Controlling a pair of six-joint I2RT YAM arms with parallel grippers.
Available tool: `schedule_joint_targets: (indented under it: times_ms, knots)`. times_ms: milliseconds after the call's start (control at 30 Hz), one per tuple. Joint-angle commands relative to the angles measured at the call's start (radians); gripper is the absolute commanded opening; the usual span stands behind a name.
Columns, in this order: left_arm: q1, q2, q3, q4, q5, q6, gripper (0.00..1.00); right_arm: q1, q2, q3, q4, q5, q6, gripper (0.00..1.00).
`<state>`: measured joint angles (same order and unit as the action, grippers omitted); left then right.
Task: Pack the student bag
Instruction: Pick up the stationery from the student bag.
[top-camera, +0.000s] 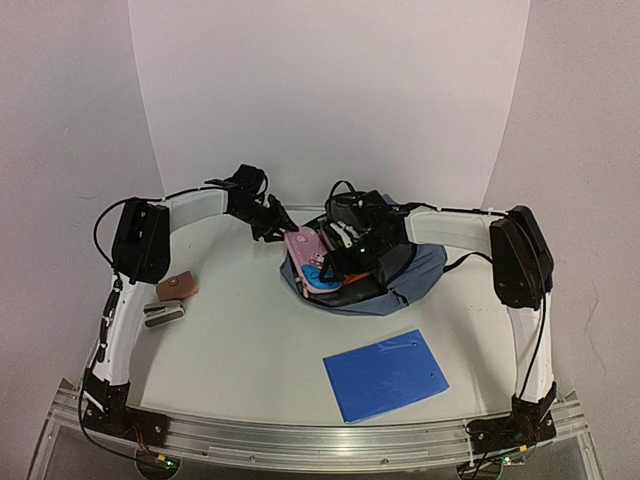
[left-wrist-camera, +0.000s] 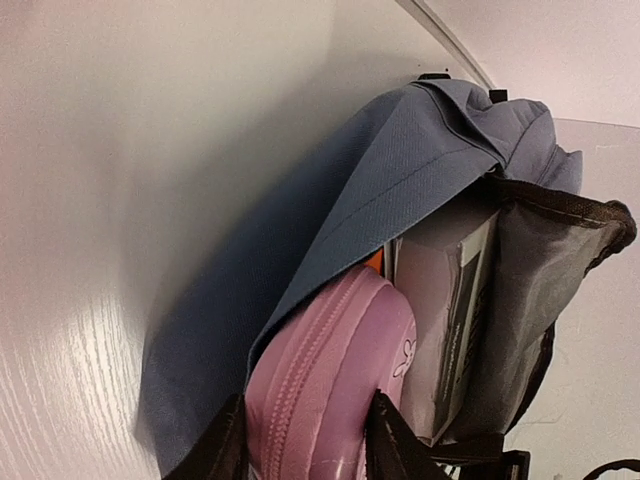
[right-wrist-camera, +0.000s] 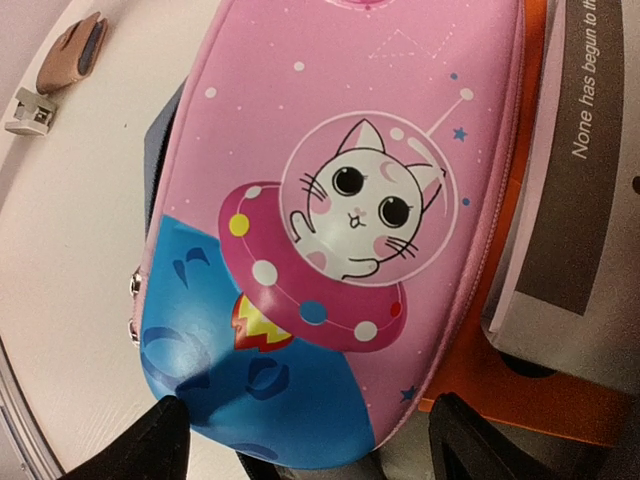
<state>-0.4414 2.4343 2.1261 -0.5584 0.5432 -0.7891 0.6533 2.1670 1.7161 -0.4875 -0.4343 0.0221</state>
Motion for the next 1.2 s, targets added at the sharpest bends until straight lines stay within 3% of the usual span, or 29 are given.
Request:
schedule_joint_targets:
  times_ms: [0, 100, 133, 233, 467, 767, 933, 1033, 1167]
  knots:
    - [-0.016, -0.167, -0.059, 0.053, 0.002, -0.002, 0.21, 0.000, -0.047, 0.028, 0.007, 0.021, -0.014, 0.82]
    - [-0.016, -0.225, -0.104, 0.051, 0.001, 0.002, 0.01, -0.004, -0.060, 0.049, 0.002, 0.020, -0.014, 0.88]
    - [-0.015, -0.243, -0.125, 0.052, -0.006, -0.003, 0.00, -0.005, -0.070, 0.055, 0.002, 0.021, -0.014, 0.91]
    - [-0.010, -0.323, -0.187, 0.066, -0.056, -0.059, 0.00, -0.007, -0.113, 0.075, 0.001, 0.034, -0.008, 0.98]
    - [-0.011, -0.491, -0.391, 0.247, -0.164, -0.281, 0.00, 0.018, -0.155, 0.129, 0.004, 0.073, -0.044, 0.98]
    - [-0.013, -0.547, -0.378, 0.186, -0.293, -0.506, 0.00, 0.135, -0.173, 0.168, 0.041, 0.344, -0.260, 0.98]
    - [-0.020, -0.570, -0.413, 0.234, -0.253, -0.573, 0.00, 0.166, -0.118, 0.201, 0.060, 0.520, -0.379, 0.98]
    - [-0.023, -0.595, -0.452, 0.276, -0.205, -0.604, 0.00, 0.175, -0.090, 0.212, 0.122, 0.674, -0.444, 0.93]
    - [-0.038, -0.636, -0.483, 0.288, -0.174, -0.603, 0.00, 0.177, -0.084, 0.181, 0.219, 0.754, -0.545, 0.83]
